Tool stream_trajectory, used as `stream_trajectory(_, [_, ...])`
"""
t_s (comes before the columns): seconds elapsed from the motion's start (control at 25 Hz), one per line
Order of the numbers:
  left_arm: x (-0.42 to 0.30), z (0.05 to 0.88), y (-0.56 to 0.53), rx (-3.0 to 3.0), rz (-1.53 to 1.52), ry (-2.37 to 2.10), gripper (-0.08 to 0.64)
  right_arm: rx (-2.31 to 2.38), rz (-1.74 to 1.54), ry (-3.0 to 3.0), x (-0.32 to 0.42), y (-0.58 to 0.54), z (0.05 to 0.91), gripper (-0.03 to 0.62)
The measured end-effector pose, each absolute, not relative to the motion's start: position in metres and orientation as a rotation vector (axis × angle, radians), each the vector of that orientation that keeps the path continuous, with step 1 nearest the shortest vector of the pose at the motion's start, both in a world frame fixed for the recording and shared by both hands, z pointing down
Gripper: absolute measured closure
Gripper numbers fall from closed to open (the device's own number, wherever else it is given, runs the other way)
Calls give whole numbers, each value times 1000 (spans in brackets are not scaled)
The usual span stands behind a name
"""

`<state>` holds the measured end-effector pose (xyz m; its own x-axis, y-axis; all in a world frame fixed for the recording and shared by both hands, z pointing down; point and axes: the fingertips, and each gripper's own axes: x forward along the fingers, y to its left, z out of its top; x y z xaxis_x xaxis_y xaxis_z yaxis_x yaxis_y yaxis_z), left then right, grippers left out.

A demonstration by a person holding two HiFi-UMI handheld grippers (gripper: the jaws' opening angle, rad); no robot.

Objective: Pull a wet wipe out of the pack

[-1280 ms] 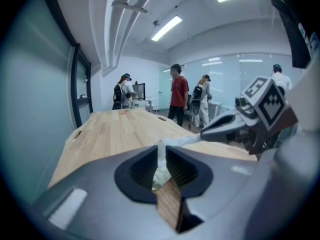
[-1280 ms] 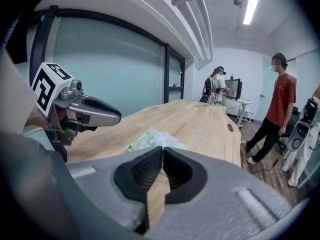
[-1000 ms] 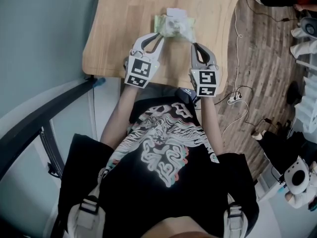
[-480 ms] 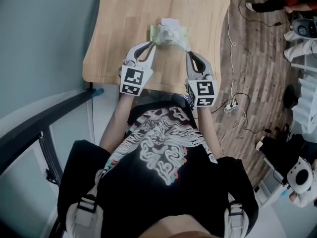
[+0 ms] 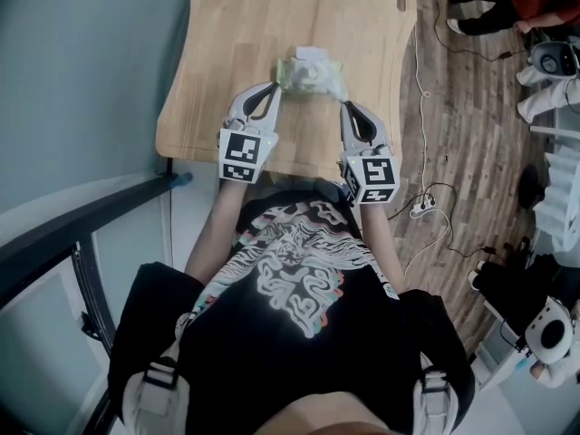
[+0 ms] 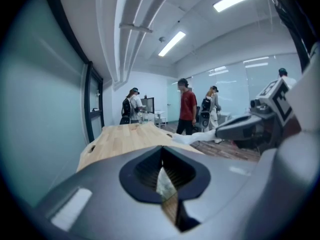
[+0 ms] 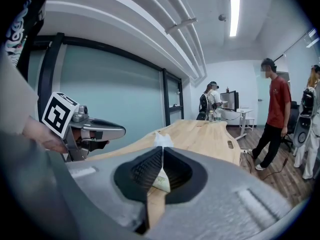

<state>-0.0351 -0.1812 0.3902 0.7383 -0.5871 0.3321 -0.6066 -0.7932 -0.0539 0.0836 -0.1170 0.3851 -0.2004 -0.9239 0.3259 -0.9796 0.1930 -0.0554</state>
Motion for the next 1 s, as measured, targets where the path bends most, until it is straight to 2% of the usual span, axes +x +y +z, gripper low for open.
stream_trajectory(1.0, [-33, 392, -184, 2861, 538, -1020, 572, 1850, 326, -2242, 87, -116, 380, 584])
